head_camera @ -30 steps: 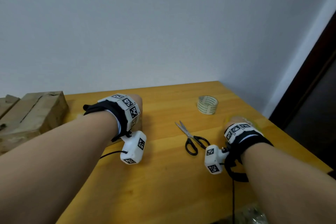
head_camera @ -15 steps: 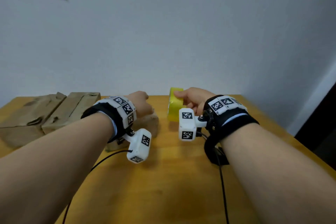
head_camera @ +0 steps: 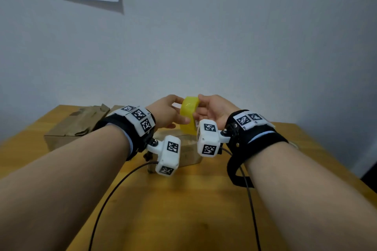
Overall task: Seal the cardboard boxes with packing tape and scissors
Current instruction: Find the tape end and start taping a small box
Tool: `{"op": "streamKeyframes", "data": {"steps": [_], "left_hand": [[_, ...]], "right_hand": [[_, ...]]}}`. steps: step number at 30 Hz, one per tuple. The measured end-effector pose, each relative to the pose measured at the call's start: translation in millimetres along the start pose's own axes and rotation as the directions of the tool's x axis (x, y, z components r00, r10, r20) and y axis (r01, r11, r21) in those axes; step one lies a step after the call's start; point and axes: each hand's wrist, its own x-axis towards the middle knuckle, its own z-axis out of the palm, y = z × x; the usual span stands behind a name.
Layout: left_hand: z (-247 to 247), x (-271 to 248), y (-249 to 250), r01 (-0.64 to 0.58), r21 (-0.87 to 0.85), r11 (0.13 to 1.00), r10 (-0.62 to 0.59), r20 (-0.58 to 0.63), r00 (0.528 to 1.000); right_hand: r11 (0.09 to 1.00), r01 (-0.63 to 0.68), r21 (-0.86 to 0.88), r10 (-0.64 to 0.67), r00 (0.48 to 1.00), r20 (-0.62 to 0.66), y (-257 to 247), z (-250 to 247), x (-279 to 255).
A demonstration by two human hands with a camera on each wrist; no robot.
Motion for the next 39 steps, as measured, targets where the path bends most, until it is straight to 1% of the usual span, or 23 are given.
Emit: {"op": "streamKeyframes", "data": {"steps": [3,7,8,9,10,12,13,14,15,17,18,19,20,21,22,23,24,25,27,31,34,36,39], "left_hand": [[-12.6,-0.6,-1.6,-0.043,0.011,0.999,0.043,-0.074,0.996],[-28.3,0.5,0.9,-0.095,0.020,0.995,0.096,-0.064,0.993],[-31.3,0.4,1.2,-0.101,-0.001,0.995,0.101,-0.057,0.993],[-33.9,-0.2,1.4,-0.108,-0.026,0.994,0.106,-0.048,0.993],[-36.4,-1.0,1.7,-0.120,-0.043,0.992,0.118,-0.039,0.992],[-41.8,-3.1,1.5,-0.144,-0.024,0.989,0.144,-0.013,0.989],[-44.6,-4.7,1.7,-0.155,-0.007,0.988,0.155,0.007,0.988],[-47.5,-5.7,2.0,-0.165,0.001,0.986,0.165,0.039,0.986],[-50.3,-5.6,2.0,-0.169,-0.001,0.986,0.169,0.081,0.982],[-52.8,-7.5,3.4,-0.167,-0.020,0.986,0.168,0.165,0.972],[-52.0,-8.8,4.7,-0.163,-0.030,0.986,0.166,0.186,0.968],[-51.0,-8.3,5.2,-0.160,-0.035,0.986,0.164,0.177,0.970],[-50.0,-7.4,5.3,-0.159,-0.036,0.987,0.162,0.119,0.979],[-49.8,-6.1,5.1,-0.155,-0.032,0.987,0.155,0.013,0.988],[-50.6,-5.2,4.6,-0.134,-0.044,0.990,0.129,-0.104,0.986],[-51.1,-5.3,4.9,-0.096,-0.091,0.991,0.078,-0.181,0.980],[-50.7,-6.0,4.4,-0.048,-0.147,0.988,0.018,-0.200,0.980],[-49.4,-7.6,4.3,-0.002,-0.191,0.982,-0.033,-0.181,0.983],[-44.3,-11.8,4.8,0.055,-0.245,0.968,-0.086,-0.121,0.989],[-36.1,-14.4,8.1,0.083,-0.310,0.947,-0.118,-0.098,0.988],[-35.6,-15.8,10.3,0.114,-0.342,0.933,-0.147,-0.074,0.986],[-35.4,-16.4,10.5,0.133,-0.355,0.926,-0.168,-0.070,0.983],[-34.5,-17.2,9.8,0.150,-0.368,0.918,-0.189,-0.072,0.979]], "right_hand": [[1.000,-0.002,-0.025,0.002,1.000,0.027,-0.4,3.3,-0.8],[0.999,0.012,-0.041,-0.011,1.000,0.021,-2.8,8.4,-4.0],[0.997,0.028,-0.071,-0.027,1.000,0.009,-3.4,10.4,-4.8],[0.988,0.060,-0.141,-0.063,0.998,-0.019,-4.5,10.9,-4.8],[0.963,0.114,-0.246,-0.132,0.990,-0.057,-6.4,9.9,-4.2],[0.849,0.230,-0.476,-0.317,0.942,-0.111,-11.8,3.2,-1.5],[0.765,0.274,-0.583,-0.384,0.920,-0.072,-13.8,-0.5,0.0],[0.685,0.314,-0.657,-0.402,0.915,0.018,-14.9,-1.4,-0.2],[0.617,0.350,-0.705,-0.380,0.917,0.122,-14.7,0.4,-1.6],[0.527,0.431,-0.732,-0.346,0.896,0.279,-12.9,6.5,-3.6],[0.502,0.463,-0.731,-0.367,0.879,0.304,-12.5,8.5,-3.2],[0.482,0.476,-0.735,-0.403,0.866,0.296,-12.7,10.3,-3.5],[0.465,0.482,-0.743,-0.442,0.853,0.276,-12.6,11.8,-4.2],[0.447,0.482,-0.753,-0.482,0.839,0.251,-12.1,11.9,-3.4],[0.430,0.480,-0.765,-0.519,0.825,0.226,-10.7,11.8,-2.2],[0.416,0.477,-0.774,-0.551,0.810,0.202,-9.7,11.6,-1.3],[0.401,0.468,-0.788,-0.577,0.797,0.180,-8.9,11.7,-0.1],[0.379,0.453,-0.807,-0.597,0.786,0.161,-8.6,12.5,1.3],[0.326,0.410,-0.852,-0.634,0.763,0.126,-8.8,15.5,2.9],[0.239,0.309,-0.921,-0.691,0.720,0.063,-7.3,22.1,2.6],[0.185,0.276,-0.943,-0.714,0.697,0.064,-2.7,24.6,-1.8],[0.164,0.275,-0.947,-0.724,0.686,0.074,-0.7,25.7,-4.0],[0.174,0.274,-0.946,-0.719,0.691,0.068,0.4,26.3,-6.0]]}}
